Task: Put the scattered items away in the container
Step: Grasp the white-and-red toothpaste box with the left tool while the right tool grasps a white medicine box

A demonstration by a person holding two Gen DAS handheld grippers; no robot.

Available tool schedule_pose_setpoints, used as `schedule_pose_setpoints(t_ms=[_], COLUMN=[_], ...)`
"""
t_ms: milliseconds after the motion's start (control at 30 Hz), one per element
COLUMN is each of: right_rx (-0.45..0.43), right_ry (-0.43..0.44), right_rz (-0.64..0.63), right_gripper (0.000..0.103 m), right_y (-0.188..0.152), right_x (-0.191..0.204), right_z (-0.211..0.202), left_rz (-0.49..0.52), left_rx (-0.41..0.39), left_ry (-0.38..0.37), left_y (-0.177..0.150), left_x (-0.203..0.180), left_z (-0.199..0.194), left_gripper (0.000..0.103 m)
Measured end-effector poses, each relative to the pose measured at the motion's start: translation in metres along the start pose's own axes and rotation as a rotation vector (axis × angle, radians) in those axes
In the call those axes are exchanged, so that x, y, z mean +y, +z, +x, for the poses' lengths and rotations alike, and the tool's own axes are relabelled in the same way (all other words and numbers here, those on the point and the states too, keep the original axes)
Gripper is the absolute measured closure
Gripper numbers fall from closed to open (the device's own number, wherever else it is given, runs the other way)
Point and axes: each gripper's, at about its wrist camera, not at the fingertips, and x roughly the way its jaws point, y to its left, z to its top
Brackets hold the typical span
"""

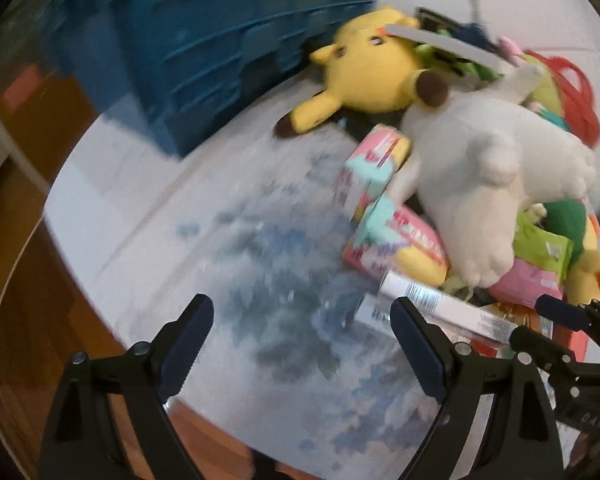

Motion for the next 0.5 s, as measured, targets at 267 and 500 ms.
schedule_pose_setpoints(t_ms=[267, 500], right_rx=[0.054, 0.102], right_ry=[0.08, 0.132], right_rz=[-0.169, -0.265], right_gripper=[0.045, 0.073], right_y=[0.006, 0.011], right_x=[0.012, -0.002], right_z=[0.029, 0.053], left_rz=[-0.113, -0.29], left_rx=[0.015, 0.017], left_ry=[0.089, 0.122], left_y=[-0.029, -0.048], left_x=[-0.006, -0.024], left_z=[0.009, 0.014], left_gripper=[0.012, 0.016])
